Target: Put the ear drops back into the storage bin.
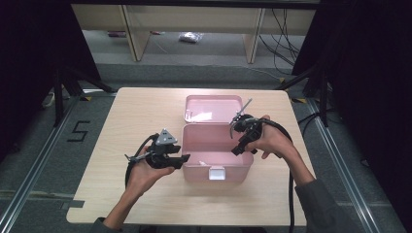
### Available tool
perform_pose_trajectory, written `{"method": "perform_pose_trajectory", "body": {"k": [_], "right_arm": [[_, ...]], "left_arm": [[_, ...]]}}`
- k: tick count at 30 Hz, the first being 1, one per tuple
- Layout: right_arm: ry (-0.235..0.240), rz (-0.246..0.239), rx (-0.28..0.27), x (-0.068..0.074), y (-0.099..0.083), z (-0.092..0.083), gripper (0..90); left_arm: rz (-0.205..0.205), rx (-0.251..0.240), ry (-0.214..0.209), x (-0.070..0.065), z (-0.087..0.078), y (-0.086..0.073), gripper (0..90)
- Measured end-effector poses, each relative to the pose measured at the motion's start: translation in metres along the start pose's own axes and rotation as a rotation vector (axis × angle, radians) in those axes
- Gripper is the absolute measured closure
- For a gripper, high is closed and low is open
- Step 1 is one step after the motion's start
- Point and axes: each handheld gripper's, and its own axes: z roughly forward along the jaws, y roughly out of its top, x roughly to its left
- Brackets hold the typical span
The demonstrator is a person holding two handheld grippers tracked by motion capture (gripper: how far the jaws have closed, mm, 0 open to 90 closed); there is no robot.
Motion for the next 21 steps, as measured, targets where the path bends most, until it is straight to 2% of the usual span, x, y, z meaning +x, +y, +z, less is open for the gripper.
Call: {"method": "perform_pose_trajectory", "body": {"k": [3, 5, 7, 8, 11, 16, 17, 18, 19, 21], "right_arm": [[-0.003, 0.013, -0.011, -0.002, 0.0, -0.001, 44.1], [-0.019, 0.003, -0.03, -0.006, -0.001, -0.003, 43.6], [-0.017, 0.023, -0.035, -0.006, -0.001, -0.004, 43.5], [-0.029, 0.016, -0.044, -0.007, -0.002, -0.005, 43.3], [-0.005, 0.049, -0.081, -0.009, -0.002, -0.007, 43.0], [-0.016, 0.065, -0.106, -0.014, -0.001, -0.009, 41.9], [-0.017, 0.057, -0.114, -0.015, -0.001, -0.01, 41.6], [-0.019, 0.076, -0.114, -0.015, 0.0, -0.012, 41.1], [-0.023, 0.062, -0.131, -0.016, 0.0, -0.013, 40.7], [-0.022, 0.085, -0.159, -0.017, 0.001, -0.018, 40.5]], "left_arm": [[-0.002, -0.004, -0.002, 0.001, 0.0, 0.0, 50.4], [-0.006, -0.01, -0.007, 0.001, 0.0, 0.001, 48.9], [-0.008, -0.015, -0.011, 0.002, 0.0, 0.002, 47.5], [-0.018, -0.025, -0.01, 0.002, 0.0, 0.003, 45.9], [-0.034, -0.045, 0.006, 0.006, 0.0, 0.006, 41.8], [-0.063, -0.048, 0.005, 0.019, 0.003, 0.012, 39.3], [-0.081, -0.06, 0.009, 0.021, 0.005, 0.014, 39.3], [-0.091, -0.063, 0.011, 0.024, 0.007, 0.016, 39.5], [-0.09, -0.064, 0.012, 0.027, 0.009, 0.018, 41.0], [-0.092, -0.058, 0.017, 0.032, 0.012, 0.023, 41.8]]}}
